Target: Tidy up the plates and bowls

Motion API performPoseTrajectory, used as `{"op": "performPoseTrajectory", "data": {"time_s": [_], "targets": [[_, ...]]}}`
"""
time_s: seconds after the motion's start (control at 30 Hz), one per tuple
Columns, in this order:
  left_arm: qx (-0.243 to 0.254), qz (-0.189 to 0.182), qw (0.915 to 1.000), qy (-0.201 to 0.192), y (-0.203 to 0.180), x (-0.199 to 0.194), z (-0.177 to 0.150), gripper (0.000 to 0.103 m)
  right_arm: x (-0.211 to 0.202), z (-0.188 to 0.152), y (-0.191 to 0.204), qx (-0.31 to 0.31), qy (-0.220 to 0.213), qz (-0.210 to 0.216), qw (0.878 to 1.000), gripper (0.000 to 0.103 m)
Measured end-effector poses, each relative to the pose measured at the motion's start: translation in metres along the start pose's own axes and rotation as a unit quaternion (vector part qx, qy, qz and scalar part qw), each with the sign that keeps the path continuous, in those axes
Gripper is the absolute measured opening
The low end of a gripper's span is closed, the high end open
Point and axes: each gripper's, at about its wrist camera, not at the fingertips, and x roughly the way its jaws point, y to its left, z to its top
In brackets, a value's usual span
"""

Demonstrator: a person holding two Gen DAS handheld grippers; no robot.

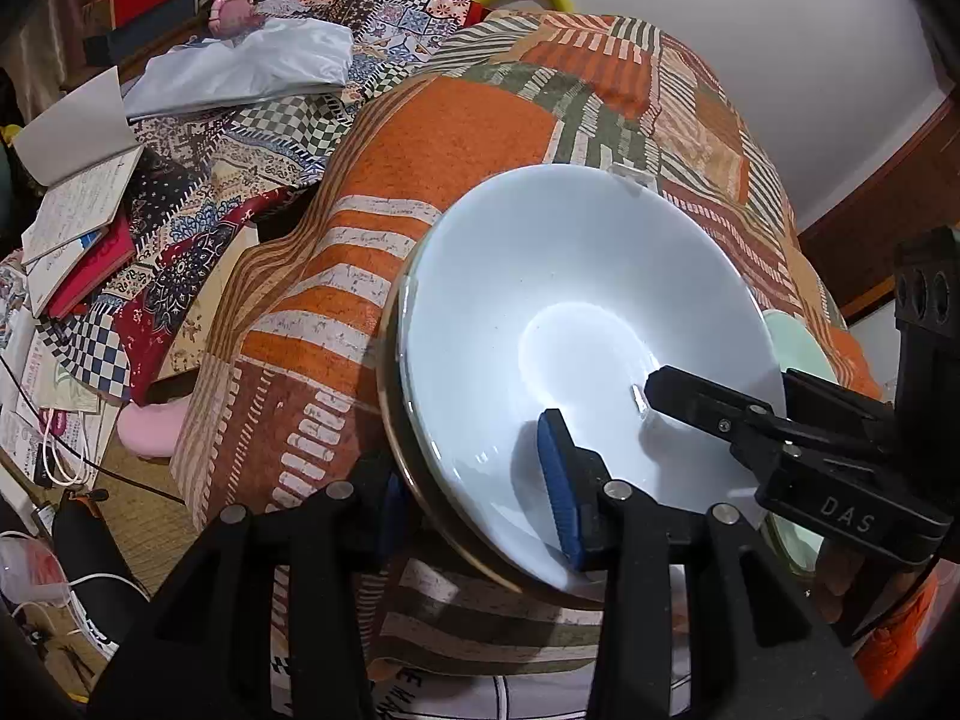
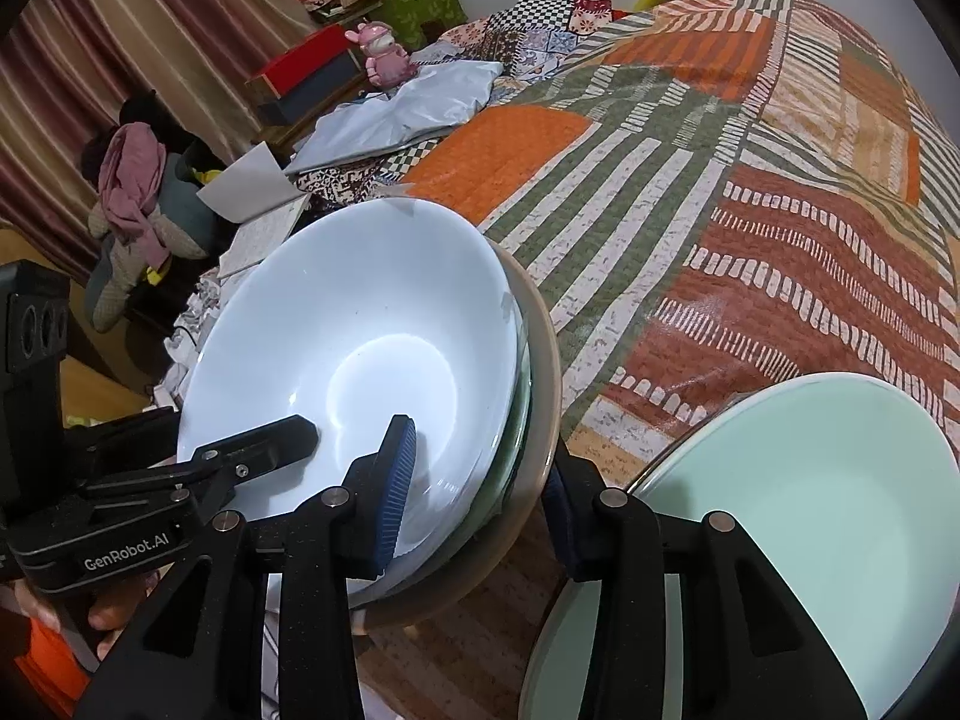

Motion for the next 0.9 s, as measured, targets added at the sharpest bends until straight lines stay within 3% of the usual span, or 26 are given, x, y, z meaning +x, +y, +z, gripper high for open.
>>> {"op": "performPoseTrajectory", "data": {"time_s": [0.27, 0.6, 0.9], "targets": [[0.014, 0.034, 0.9992, -0.016, -0.011, -0.009, 0.001, 0.040, -0.007, -0.001, -0.002, 0.014, -0.003, -0.001, 1.000, 0.036], [0.031, 0.029, 0.9985, -0.035, -0.034, -0.031, 0.004, 0.040, -0.047, -0.006, -0.011, 0.024, -0.051, -0.002, 0.998, 0.035], [0.070, 0.008, 0.9959, -0.058, -0.086, -0.050, 0.006, 0.040, -0.091, -0.015, -0.034, 0.044, -0.095, -0.028, 0.994, 0.035]]}}
